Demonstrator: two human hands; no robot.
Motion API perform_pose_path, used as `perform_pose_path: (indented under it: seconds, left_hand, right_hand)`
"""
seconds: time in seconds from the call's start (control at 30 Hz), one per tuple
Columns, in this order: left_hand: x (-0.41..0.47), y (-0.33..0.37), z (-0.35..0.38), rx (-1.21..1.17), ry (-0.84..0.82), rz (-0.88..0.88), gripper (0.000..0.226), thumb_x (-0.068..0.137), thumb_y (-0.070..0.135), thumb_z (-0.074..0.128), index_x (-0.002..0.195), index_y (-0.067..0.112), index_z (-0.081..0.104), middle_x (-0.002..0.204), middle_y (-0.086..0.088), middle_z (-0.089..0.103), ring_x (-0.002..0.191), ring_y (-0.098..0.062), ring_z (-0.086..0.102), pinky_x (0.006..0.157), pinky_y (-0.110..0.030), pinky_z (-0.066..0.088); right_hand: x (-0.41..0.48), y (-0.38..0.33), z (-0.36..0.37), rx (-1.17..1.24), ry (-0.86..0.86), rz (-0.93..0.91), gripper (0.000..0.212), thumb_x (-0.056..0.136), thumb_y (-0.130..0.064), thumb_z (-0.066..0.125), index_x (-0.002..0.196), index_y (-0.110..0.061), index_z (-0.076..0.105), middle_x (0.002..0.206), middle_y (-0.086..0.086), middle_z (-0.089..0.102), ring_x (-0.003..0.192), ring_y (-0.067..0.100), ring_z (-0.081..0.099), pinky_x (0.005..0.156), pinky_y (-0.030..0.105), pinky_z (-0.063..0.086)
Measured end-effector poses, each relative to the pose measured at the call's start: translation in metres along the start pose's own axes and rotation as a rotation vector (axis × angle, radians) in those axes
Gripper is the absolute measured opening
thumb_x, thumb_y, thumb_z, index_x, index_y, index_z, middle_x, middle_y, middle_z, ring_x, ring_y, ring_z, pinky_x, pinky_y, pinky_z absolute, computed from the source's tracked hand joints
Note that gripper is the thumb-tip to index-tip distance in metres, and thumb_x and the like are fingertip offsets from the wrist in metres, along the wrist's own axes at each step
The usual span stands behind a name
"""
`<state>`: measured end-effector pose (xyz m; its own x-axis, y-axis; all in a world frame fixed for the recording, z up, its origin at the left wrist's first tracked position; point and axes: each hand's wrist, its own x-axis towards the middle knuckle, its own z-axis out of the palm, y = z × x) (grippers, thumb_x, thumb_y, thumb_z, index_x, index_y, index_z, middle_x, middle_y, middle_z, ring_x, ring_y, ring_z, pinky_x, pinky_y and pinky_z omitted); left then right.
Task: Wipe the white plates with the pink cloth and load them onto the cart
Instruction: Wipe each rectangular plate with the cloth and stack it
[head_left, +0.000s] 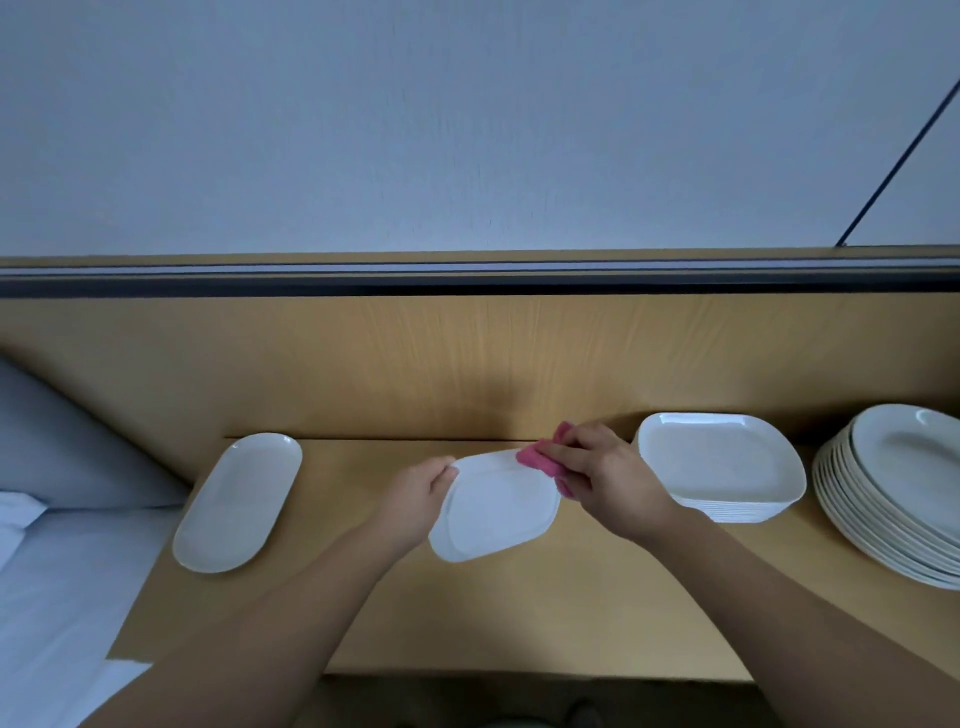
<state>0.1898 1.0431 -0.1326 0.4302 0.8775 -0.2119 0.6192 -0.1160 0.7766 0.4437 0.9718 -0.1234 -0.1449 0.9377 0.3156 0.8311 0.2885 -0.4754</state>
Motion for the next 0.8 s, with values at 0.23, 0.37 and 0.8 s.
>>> perform_pose_path:
  seconds: [0.23, 0.37, 0.8]
  left_hand:
    - [0.008, -0.010, -0.006, -0.036, -0.136, -0.127, 0.026, 0.082, 0.016, 0.065, 0.106, 0.021, 0.056, 0.096, 0.002, 0.064, 0.088, -0.014, 0.062, 0.068, -0.026, 0.048]
    - [0.010, -0.017, 0.001, -0.058, -0.066, -0.178, 0.028, 0.082, 0.013, 0.066, 0.110, 0.018, 0.061, 0.097, 0.003, 0.066, 0.090, -0.015, 0.063, 0.073, -0.030, 0.050]
    - [0.019, -0.028, 0.007, -0.091, 0.019, -0.352, 0.025, 0.081, 0.018, 0.069, 0.103, 0.015, 0.059, 0.096, -0.002, 0.069, 0.090, -0.020, 0.065, 0.080, -0.037, 0.052]
  right_hand:
    - [0.013, 0.000, 0.024, -0.032, -0.086, 0.010, 0.038, 0.087, -0.011, 0.068, 0.121, -0.028, 0.067, 0.092, -0.006, 0.058, 0.089, 0.021, 0.054, 0.072, 0.042, 0.050]
    - [0.030, -0.012, 0.043, -0.065, -0.117, -0.031, 0.036, 0.086, -0.010, 0.065, 0.119, -0.026, 0.068, 0.099, -0.002, 0.062, 0.096, 0.026, 0.056, 0.075, 0.040, 0.049]
    - [0.062, -0.038, 0.098, -0.264, -0.555, -0.033, 0.061, 0.088, -0.003, 0.047, 0.145, -0.024, 0.038, 0.148, -0.002, 0.038, 0.142, 0.025, 0.023, 0.107, 0.043, 0.029]
